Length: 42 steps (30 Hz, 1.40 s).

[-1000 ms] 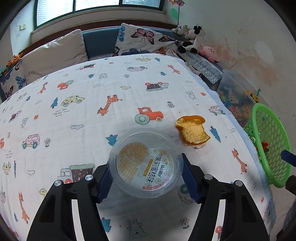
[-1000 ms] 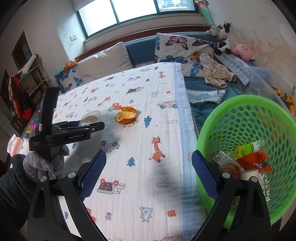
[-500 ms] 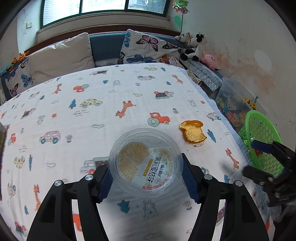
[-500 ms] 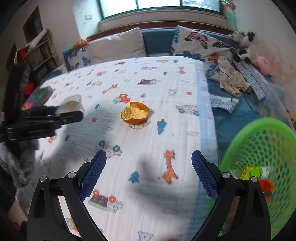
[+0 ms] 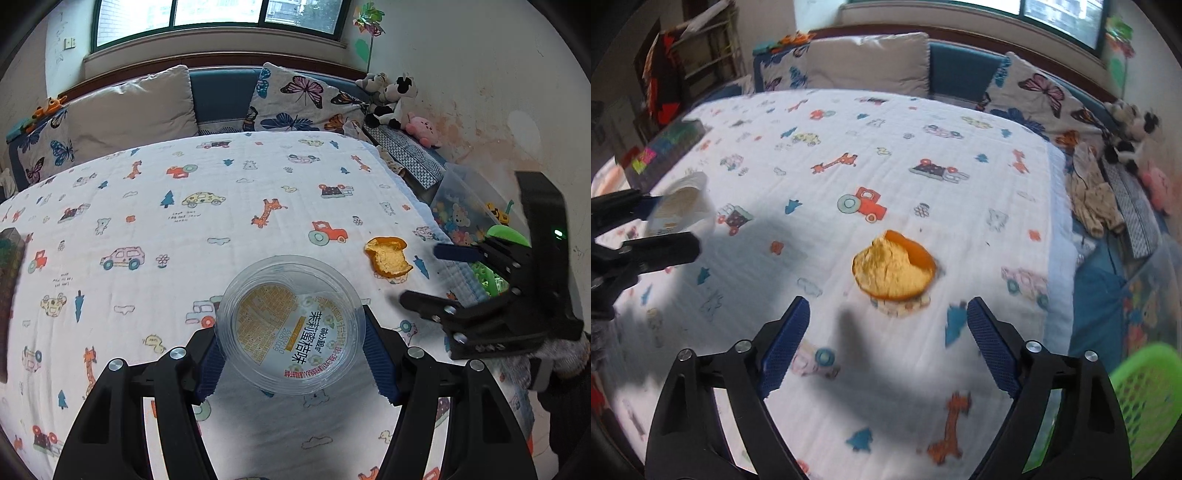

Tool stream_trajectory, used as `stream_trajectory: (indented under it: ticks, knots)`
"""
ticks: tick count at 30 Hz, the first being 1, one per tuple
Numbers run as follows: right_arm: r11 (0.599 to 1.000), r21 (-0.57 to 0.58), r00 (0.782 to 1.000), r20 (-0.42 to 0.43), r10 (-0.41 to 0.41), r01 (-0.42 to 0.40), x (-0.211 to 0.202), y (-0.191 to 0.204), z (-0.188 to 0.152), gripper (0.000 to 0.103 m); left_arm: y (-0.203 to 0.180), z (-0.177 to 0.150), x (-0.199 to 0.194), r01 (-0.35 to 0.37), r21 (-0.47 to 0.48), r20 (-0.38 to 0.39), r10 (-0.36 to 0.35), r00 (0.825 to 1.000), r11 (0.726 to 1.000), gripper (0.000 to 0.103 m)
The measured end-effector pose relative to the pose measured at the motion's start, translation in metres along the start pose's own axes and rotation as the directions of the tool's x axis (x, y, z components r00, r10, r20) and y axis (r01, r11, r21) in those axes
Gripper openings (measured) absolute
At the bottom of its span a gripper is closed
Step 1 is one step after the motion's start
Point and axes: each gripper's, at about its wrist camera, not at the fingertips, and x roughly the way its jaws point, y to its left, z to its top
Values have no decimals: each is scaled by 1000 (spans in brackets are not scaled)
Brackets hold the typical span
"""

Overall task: Collect trash
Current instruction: 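Grasp the orange bread crust with the right gripper and lift it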

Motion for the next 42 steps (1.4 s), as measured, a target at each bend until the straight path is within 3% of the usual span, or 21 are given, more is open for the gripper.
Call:
stream_trajectory:
  ticks: [10, 12, 17, 20, 27, 42]
  knots:
    - [998, -54, 999, -47, 17, -19, 27, -7, 18, 75, 5, -2, -4, 3, -10, 9, -3, 1000, 1000, 64]
    - [998, -48, 998, -51, 36, -39, 30, -9, 20, 67, 5, -2, -4, 5, -12, 7, -5, 1000, 1000, 64]
    - [998, -56, 998, -58, 32, -35, 37, -8, 19, 66, 4, -4, -3, 8, -13, 4, -8, 1000, 1000, 64]
    - [998, -47, 998, -52, 36, -39, 35, -9, 18, 55, 3, -4, -2, 8, -14, 2, -8, 1000, 1000, 64]
    - [998, 12, 998, -23, 54, -54, 19, -10, 11, 42, -2, -4, -3, 18, -13, 3, -18, 1000, 1000, 64]
    - [984, 177, 998, 68, 19, -31, -60, -12, -39, 41, -44, -6, -23, 83, 60, 28, -85, 996, 995, 64]
